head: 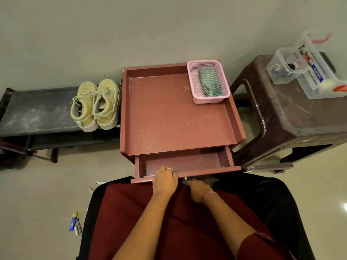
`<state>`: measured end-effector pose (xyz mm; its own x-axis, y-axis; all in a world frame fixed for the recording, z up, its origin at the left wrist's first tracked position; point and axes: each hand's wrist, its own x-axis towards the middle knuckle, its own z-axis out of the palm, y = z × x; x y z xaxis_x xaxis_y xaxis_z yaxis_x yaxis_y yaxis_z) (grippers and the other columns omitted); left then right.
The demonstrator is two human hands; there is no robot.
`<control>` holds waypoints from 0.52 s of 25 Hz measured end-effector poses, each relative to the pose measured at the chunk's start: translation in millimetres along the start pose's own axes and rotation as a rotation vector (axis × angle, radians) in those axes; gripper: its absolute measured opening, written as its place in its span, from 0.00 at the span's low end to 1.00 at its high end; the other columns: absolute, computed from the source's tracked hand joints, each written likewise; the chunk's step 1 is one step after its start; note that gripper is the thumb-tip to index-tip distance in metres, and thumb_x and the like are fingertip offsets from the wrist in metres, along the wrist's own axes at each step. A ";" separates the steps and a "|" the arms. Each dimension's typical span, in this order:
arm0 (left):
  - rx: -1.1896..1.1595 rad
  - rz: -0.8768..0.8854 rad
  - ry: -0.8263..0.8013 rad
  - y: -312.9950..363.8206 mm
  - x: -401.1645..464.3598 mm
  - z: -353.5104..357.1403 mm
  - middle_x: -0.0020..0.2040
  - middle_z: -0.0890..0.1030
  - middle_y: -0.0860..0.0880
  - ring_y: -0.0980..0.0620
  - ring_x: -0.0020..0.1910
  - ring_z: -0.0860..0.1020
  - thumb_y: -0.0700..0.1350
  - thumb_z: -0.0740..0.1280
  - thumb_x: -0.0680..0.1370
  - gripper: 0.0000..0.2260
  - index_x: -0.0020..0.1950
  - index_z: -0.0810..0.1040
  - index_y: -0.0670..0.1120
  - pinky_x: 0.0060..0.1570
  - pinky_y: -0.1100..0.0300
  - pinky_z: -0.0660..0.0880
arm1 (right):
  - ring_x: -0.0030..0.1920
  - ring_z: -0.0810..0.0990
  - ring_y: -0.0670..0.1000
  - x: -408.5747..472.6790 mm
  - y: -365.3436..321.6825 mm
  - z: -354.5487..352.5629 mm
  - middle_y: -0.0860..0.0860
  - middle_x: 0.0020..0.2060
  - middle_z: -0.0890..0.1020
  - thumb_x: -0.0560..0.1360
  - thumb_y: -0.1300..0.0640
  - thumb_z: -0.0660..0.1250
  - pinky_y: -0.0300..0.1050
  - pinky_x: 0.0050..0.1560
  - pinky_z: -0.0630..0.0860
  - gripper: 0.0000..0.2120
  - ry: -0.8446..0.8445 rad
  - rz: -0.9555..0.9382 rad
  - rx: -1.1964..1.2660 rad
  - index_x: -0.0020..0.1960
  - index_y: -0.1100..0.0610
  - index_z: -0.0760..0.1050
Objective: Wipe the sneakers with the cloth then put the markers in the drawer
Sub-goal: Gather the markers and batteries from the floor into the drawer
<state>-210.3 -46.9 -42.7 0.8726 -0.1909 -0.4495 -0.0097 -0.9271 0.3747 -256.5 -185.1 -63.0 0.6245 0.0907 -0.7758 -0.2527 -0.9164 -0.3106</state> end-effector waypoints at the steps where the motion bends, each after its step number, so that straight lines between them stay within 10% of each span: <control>1: 0.002 0.003 -0.034 -1.0 -2.6 3.4 0.60 0.76 0.44 0.44 0.59 0.73 0.46 0.55 0.81 0.16 0.61 0.78 0.43 0.60 0.53 0.70 | 0.67 0.71 0.56 -6.6 -0.2 -4.2 0.52 0.68 0.72 0.74 0.65 0.57 0.52 0.67 0.69 0.27 0.052 -0.030 0.075 0.70 0.49 0.68; 5: 0.049 0.049 -0.025 -3.6 -14.0 17.4 0.53 0.80 0.43 0.44 0.53 0.78 0.46 0.53 0.82 0.17 0.53 0.80 0.41 0.56 0.53 0.72 | 0.61 0.76 0.52 -31.8 5.5 -28.5 0.51 0.60 0.79 0.76 0.64 0.55 0.49 0.64 0.72 0.19 0.447 -0.086 0.321 0.63 0.55 0.76; 9: 0.184 0.073 -0.034 -2.0 -22.7 20.7 0.54 0.81 0.45 0.44 0.53 0.78 0.46 0.50 0.82 0.18 0.54 0.79 0.43 0.57 0.51 0.70 | 0.63 0.74 0.56 -41.4 4.4 -23.3 0.57 0.62 0.77 0.81 0.54 0.52 0.49 0.64 0.69 0.18 0.280 -0.030 0.117 0.63 0.60 0.75; 13: 0.310 0.081 -0.124 -0.3 -26.8 19.5 0.56 0.81 0.44 0.43 0.57 0.77 0.44 0.50 0.82 0.18 0.56 0.79 0.43 0.67 0.45 0.64 | 0.51 0.77 0.61 -52.7 -3.1 -13.5 0.61 0.46 0.80 0.81 0.54 0.51 0.48 0.49 0.70 0.20 0.316 0.009 0.122 0.31 0.54 0.65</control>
<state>-243.2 -47.8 -46.5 0.7973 -0.2877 -0.5306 -0.2408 -0.9577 0.1575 -278.6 -192.3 -13.8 0.8155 -0.0600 -0.5757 -0.3335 -0.8616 -0.3826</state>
